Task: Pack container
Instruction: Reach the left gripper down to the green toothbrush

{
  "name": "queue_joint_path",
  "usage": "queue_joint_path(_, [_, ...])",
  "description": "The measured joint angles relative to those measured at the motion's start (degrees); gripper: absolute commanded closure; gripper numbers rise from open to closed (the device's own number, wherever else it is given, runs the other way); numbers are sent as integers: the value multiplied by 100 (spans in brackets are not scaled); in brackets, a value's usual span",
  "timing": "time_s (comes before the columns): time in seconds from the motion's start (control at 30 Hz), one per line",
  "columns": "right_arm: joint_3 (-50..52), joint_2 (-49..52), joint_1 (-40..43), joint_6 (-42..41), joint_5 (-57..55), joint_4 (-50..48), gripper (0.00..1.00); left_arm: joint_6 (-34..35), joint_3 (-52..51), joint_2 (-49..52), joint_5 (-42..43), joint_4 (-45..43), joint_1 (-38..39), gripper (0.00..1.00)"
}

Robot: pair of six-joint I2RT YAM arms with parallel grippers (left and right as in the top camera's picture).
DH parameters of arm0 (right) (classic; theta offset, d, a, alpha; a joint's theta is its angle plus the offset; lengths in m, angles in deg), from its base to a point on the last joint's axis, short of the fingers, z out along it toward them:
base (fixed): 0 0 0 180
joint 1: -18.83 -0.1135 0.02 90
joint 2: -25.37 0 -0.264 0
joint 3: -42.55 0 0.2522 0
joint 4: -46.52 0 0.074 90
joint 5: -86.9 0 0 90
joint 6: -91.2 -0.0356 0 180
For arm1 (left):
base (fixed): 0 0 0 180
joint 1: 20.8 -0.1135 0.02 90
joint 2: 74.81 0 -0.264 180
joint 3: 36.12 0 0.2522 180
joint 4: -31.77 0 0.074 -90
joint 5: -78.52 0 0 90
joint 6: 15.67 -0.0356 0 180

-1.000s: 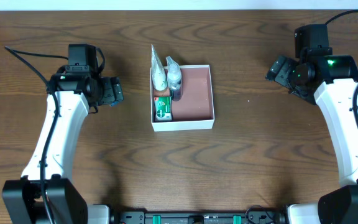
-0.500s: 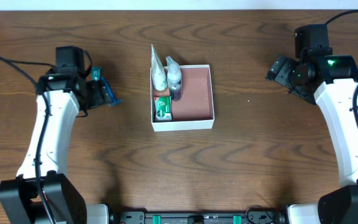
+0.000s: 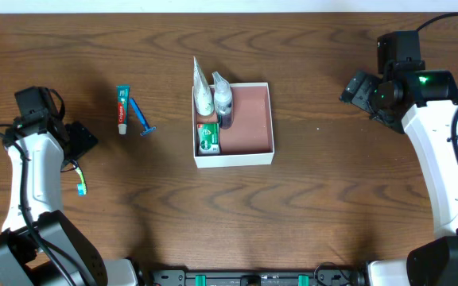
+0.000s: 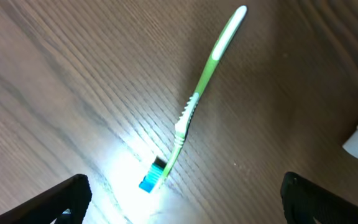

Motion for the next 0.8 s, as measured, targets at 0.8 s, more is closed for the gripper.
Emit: queue_joint_path(0.8, [0,0,0,0,0,0,1,-608,-415,1121,437,-1110,-2,1])
